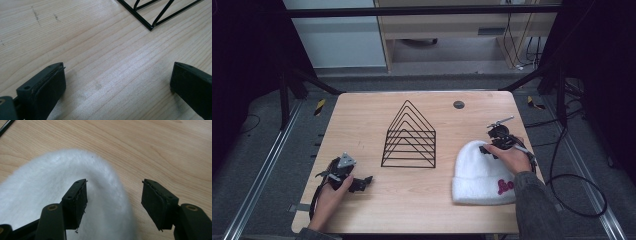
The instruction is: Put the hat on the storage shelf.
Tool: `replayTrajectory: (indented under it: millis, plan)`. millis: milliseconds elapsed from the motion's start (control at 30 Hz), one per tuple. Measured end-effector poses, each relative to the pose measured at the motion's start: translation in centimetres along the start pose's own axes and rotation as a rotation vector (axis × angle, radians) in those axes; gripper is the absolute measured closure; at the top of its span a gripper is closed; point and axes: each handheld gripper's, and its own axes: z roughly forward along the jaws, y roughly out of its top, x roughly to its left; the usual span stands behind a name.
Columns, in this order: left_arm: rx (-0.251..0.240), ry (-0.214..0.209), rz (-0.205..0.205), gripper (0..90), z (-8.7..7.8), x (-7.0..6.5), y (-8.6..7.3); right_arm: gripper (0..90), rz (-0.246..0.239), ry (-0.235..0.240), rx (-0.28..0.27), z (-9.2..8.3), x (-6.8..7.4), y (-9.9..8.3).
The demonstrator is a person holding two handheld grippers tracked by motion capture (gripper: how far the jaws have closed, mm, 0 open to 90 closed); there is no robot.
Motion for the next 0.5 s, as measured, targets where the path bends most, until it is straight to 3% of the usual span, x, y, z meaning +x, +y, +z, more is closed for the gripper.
replayTrajectory:
  millis: [100,267,333,433,500]
  plan:
    - [0.002,0.000,0.001,0.0,0.0,0.0,0.0,44.9,-0.002,0.011,0.012,0.7,0.2,0.2]
    - [0.000,0.000,0.001,0.0,0.0,0.0,0.0,65.5,-0.013,0.066,0.021,0.9,0.3,0.3]
    - [0.002,0.001,0.001,0.0,0.0,0.0,0.0,77.8,-0.028,0.078,0.022,0.6,0.5,0.3]
    - [0.002,0.001,0.001,0.0,0.0,0.0,0.0,82.2,-0.050,0.085,0.015,-0.2,0.8,0.2]
    - [0.001,0.002,0.000,0.0,0.0,0.0,0.0,82.5,-0.046,0.090,-0.021,-1.1,1.0,0.1]
